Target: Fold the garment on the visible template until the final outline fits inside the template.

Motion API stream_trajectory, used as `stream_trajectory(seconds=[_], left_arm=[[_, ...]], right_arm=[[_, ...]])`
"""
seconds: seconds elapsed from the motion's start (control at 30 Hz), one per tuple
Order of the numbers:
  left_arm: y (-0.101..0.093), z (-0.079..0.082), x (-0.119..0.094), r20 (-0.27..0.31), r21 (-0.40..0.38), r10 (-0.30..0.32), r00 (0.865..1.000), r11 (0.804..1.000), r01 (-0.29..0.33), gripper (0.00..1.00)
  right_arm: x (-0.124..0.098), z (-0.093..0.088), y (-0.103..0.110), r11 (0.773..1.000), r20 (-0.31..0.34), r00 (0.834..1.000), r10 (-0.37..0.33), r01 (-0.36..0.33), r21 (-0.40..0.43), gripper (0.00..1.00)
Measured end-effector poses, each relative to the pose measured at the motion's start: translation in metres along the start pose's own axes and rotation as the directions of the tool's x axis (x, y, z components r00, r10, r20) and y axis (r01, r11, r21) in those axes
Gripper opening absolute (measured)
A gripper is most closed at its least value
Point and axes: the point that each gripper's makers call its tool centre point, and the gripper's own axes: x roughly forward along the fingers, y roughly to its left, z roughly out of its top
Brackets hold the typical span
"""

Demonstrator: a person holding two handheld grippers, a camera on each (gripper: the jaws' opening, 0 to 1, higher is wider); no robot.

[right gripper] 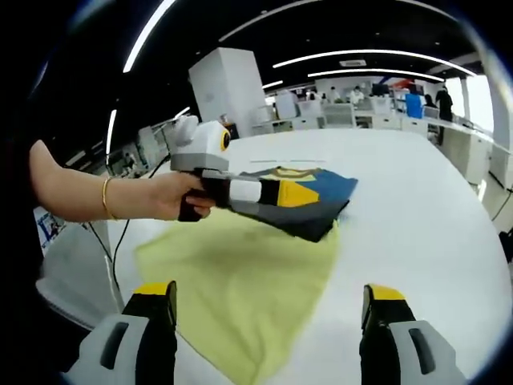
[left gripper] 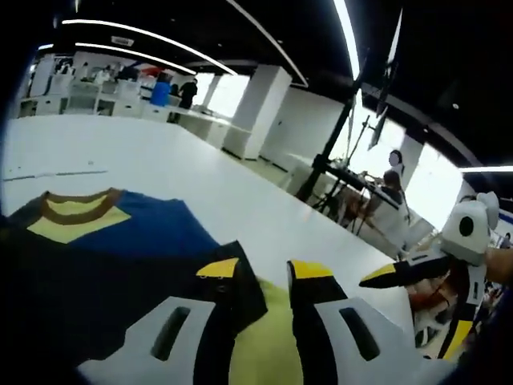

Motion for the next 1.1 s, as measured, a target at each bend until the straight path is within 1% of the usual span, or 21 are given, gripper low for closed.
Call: stream_trajectory(seconds=[0.1, 0.17, 0.23, 0.3, 0.33, 0.43, 0.53, 0.6, 0.63, 0.73, 0.87, 0.97, 1.07, 1.1], left_arm=[[0.008, 0.009, -0.009, 0.013, 0.02, 0.018, 1.0, 1.0, -0.019, 0.35], [0.017, 0.016, -0.017, 0.027, 0.037, 0.044, 0.999, 0.998, -0.045, 0.43], [0.03, 0.023, -0.025, 0.044, 0.04, 0.081, 0.996, 0.996, -0.083, 0.54], [0.039, 0.028, -0.032, 0.054, 0.038, 0.105, 0.993, 0.994, -0.107, 0.63], [0.045, 0.032, -0.038, 0.063, 0.04, 0.119, 0.991, 0.992, -0.122, 0.68], [0.061, 0.038, -0.052, 0.074, 0.05, 0.163, 0.984, 0.985, -0.167, 0.79], [0.08, 0.046, -0.068, 0.093, 0.044, 0.207, 0.974, 0.976, -0.212, 0.87], [0.086, 0.047, -0.073, 0.093, 0.044, 0.217, 0.972, 0.974, -0.222, 0.93], [0.095, 0.048, -0.081, 0.089, 0.046, 0.24, 0.967, 0.968, -0.245, 0.95], [0.112, 0.05, -0.094, 0.09, 0.034, 0.277, 0.957, 0.959, -0.281, 0.98], [0.134, 0.05, -0.109, 0.084, -0.008, 0.321, 0.943, 0.947, -0.322, 0.99], [0.152, 0.048, -0.121, 0.073, -0.034, 0.368, 0.927, 0.93, -0.366, 0.99], [0.17, 0.049, -0.132, 0.08, -0.063, 0.406, 0.91, 0.913, -0.402, 0.99], [0.174, 0.049, -0.134, 0.08, -0.067, 0.412, 0.908, 0.911, -0.407, 0.98]], right_arm=[[0.001, 0.004, 0.001, 1.0, 0.003, 1.0, 0.004, -0.004, -0.005, 0.95], [0.001, 0.009, 0.004, 1.0, 0.01, 1.0, 0.015, -0.015, -0.012, 0.96], [0.002, 0.015, 0.007, 0.999, 0.02, 0.999, 0.029, -0.029, -0.018, 0.96], [0.003, 0.019, 0.008, 0.999, 0.023, 0.999, 0.037, -0.036, -0.024, 0.96], [0.004, 0.022, 0.009, 0.999, 0.023, 0.999, 0.04, -0.039, -0.03, 0.96], [0.007, 0.026, 0.01, 0.998, 0.023, 0.999, 0.048, -0.047, -0.041, 0.96], [0.009, 0.028, 0.011, 0.997, 0.021, 0.998, 0.056, -0.055, -0.047, 0.96], [0.01, 0.028, 0.012, 0.997, 0.018, 0.998, 0.061, -0.06, -0.053, 0.96], [0.011, 0.028, 0.012, 0.997, 0.017, 0.998, 0.063, -0.062, -0.054, 0.96], [0.013, 0.029, 0.013, 0.996, 0.013, 0.998, 0.069, -0.068, -0.058, 0.96], [0.016, 0.029, 0.013, 0.996, 0.008, 0.997, 0.072, -0.072, -0.058, 0.96], [0.018, 0.028, 0.013, 0.996, 0.003, 0.997, 0.075, -0.074, -0.057, 0.96], [0.019, 0.027, 0.013, 0.995, -0.001, 0.997, 0.077, -0.077, -0.055, 0.96], [0.02, 0.026, 0.014, 0.995, -0.004, 0.997, 0.08, -0.08, -0.055, 0.96]])
